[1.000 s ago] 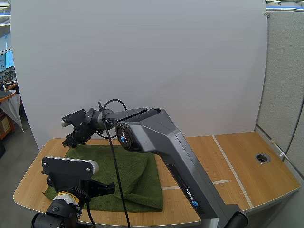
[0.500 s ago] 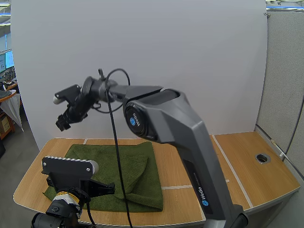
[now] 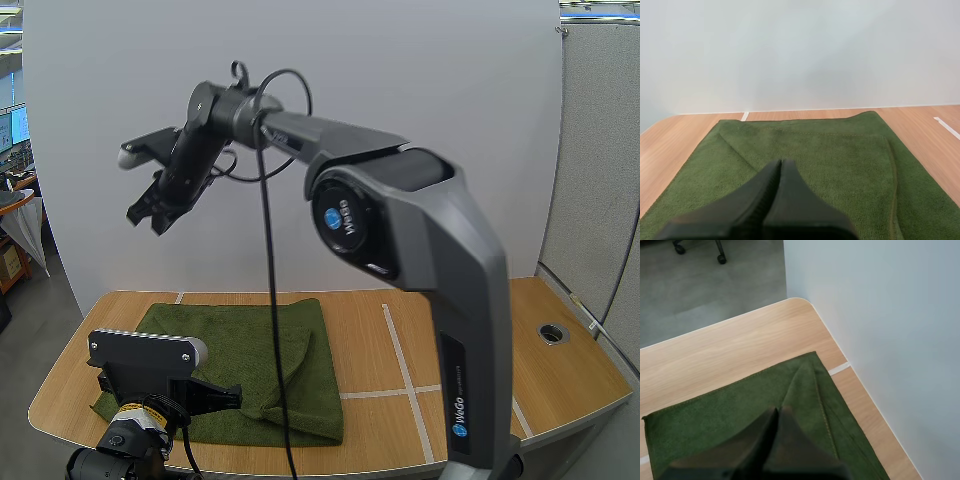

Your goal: Fold the towel

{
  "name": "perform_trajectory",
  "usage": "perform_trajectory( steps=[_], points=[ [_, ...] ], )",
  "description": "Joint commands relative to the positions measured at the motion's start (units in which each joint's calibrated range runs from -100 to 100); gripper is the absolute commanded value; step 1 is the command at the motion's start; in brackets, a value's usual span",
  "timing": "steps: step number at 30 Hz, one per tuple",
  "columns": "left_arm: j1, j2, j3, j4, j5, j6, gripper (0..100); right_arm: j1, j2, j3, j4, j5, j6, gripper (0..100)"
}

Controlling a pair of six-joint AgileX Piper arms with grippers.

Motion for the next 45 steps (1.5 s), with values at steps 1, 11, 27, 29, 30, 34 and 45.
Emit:
perform_trajectory(
  steps=[1,11,27,29,30,34,45],
  points=[
    [0.0,-0.22,0.1,-0.73,-1.2,-0.29,0,-1.31,-4.47,2.33,-2.24,1.47,1.72,0],
    [0.0,-0.22,0.1,-0.73,-1.2,-0.29,0,-5.23,-19.21,18.83,-2.24,1.47,1.49,0],
    [0.0,-0.22,-5.48,-0.73,-9.03,-0.29,0,-8.8,-50.32,45.91,-3.94,-0.08,0.26,0],
    [0.0,-0.22,-7.94,-0.73,-6.78,-0.29,0,-8.8,-54.04,48.23,-5.44,-0.08,0.26,0],
    [0.0,-0.22,-10.94,-0.73,-2.95,-0.29,0,-8.8,-55.86,49.6,-6.09,-0.08,0.48,0],
    [0.0,-0.22,-20.13,-0.73,11.04,2.35,0,-8.8,-62.75,54.95,-8.44,-0.08,2.03,0],
    [0.0,-0.22,-39.64,-0.34,41.41,6.02,0,-8.8,-77.38,60.17,-9.07,1.47,5.43,0]
  ],
)
